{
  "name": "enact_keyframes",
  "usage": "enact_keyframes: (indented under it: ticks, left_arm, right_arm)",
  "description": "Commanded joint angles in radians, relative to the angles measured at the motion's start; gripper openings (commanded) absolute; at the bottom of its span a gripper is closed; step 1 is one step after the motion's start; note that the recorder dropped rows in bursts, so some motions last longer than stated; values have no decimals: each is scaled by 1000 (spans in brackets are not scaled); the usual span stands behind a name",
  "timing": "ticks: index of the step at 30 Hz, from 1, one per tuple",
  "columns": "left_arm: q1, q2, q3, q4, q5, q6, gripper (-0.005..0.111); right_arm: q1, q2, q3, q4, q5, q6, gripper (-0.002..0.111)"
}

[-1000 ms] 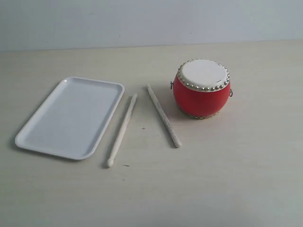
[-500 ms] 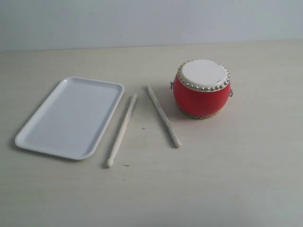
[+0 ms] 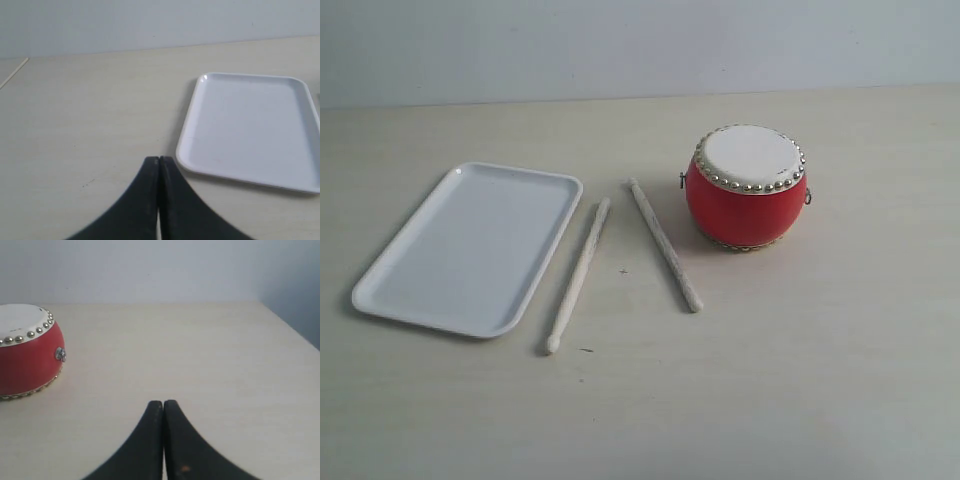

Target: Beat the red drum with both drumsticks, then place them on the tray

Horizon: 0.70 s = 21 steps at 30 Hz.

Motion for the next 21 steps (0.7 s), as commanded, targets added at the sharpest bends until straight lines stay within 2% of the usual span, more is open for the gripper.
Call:
enact_keyframes:
  ticks: [1,7,12,14,21]
  left_arm:
    - [-1,-6,1,2,-4,1,0]
    - [-1,-6,1,2,-4,1,0]
    - [-1,-6,1,2,-4,1,0]
    - [-1,-6,1,2,-4,1,0]
    - [-1,-6,1,2,-4,1,0]
  right_arm:
    - [-8,-6,4,-62,-14,-35,0]
    - [-8,-6,4,-44,-32,-25,0]
    - [-8,-6,4,15,-301,-25,0]
    - [-8,-6,4,31,-350,-25,0]
    - [-8,-6,4,31,-378,-25,0]
